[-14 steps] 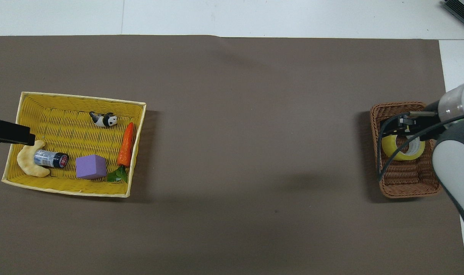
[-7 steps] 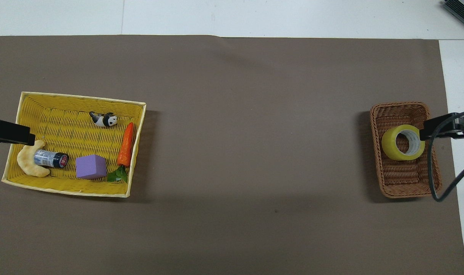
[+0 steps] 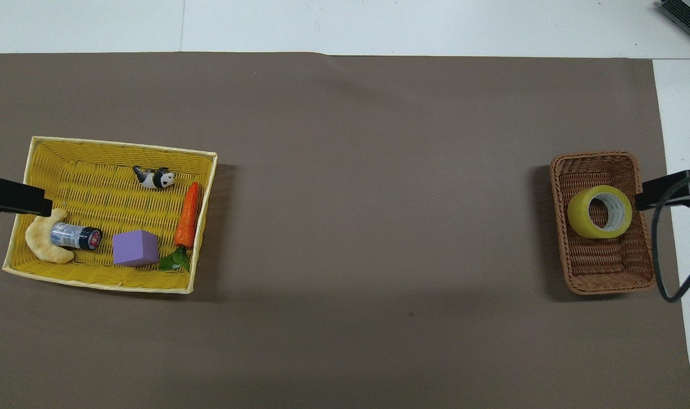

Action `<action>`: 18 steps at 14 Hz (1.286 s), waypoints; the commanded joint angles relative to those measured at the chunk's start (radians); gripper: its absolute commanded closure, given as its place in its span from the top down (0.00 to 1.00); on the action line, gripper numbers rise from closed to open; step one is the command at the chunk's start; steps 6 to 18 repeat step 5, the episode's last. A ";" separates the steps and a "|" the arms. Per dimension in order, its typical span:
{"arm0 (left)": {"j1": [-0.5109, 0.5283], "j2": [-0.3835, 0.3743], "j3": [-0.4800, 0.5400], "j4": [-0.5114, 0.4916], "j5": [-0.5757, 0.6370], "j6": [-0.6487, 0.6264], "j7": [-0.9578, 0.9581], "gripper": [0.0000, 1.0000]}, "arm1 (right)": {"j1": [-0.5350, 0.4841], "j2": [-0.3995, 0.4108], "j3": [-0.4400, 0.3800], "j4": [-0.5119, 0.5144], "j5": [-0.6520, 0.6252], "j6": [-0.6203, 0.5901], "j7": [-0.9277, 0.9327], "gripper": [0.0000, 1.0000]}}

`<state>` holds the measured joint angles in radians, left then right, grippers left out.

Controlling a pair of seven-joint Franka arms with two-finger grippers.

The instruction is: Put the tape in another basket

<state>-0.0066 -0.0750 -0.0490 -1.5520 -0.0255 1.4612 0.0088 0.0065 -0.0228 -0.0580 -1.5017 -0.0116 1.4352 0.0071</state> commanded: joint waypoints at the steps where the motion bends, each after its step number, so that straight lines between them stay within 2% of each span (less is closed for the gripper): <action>1: 0.016 -0.003 -0.009 0.000 0.007 -0.010 0.014 1.00 | -0.020 -0.005 0.010 -0.003 0.005 0.007 -0.029 1.00; 18: 0.016 -0.003 -0.009 0.000 0.007 -0.009 0.014 1.00 | -0.020 -0.005 0.012 0.000 0.002 0.008 -0.025 1.00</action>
